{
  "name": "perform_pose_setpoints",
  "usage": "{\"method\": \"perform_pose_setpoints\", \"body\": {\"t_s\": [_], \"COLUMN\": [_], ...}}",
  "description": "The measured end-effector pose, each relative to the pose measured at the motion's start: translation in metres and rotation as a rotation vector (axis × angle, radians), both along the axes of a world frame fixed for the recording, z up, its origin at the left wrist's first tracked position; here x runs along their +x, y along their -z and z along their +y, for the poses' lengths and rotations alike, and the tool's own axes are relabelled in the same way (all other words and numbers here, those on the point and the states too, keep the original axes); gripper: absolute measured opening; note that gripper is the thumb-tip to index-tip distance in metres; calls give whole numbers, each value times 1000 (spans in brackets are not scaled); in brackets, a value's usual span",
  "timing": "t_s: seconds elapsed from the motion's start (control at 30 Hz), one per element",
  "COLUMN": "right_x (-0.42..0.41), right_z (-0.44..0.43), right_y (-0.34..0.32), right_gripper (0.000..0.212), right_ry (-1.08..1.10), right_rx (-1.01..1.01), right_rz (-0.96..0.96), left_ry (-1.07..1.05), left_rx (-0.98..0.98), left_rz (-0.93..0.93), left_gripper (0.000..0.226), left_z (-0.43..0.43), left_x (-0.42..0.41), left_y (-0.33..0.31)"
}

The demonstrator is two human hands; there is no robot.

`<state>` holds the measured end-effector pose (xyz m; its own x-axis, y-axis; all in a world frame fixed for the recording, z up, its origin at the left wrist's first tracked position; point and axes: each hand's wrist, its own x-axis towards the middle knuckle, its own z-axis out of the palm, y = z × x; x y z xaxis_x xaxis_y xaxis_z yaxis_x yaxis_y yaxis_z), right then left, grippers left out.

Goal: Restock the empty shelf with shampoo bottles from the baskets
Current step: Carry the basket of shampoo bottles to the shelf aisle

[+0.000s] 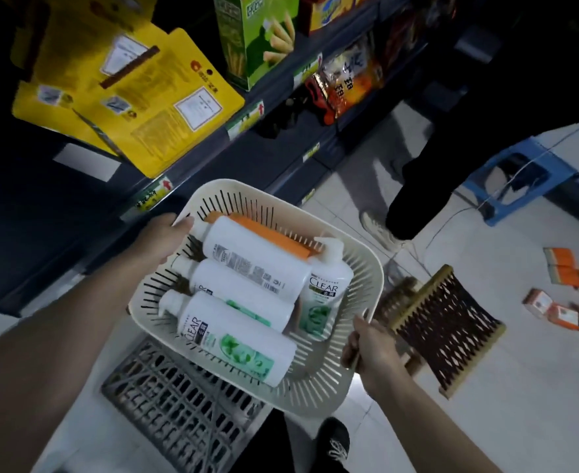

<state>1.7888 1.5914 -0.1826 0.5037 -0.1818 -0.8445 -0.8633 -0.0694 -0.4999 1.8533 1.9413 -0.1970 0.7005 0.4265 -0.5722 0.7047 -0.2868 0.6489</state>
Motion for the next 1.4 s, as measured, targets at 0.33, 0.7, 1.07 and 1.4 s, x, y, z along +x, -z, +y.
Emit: {"method": "perform_pose_setpoints", "body": {"t_s": [0.33,0.7,1.07,1.4], "right_x": [-13,-7,-19,-79], "right_z": [12,0,-39,-69], "right_y": [24,6,-28,-70], "right_gripper": [36,35,31,39], "right_ry": [2,-401,-981,-1489], "right_rx": [-49,-126,-328,-490], "right_rz": [85,-12,-184,-549], "left_ry": [150,337,555,462], "left_rx": [231,543,874,951], "left_rz": [31,119,117,188], "left_gripper": [41,30,51,32], "left_z": [7,-17,-75,-157], "left_x": [27,11,-70,-224], "left_y": [33,14,-31,-97]}}
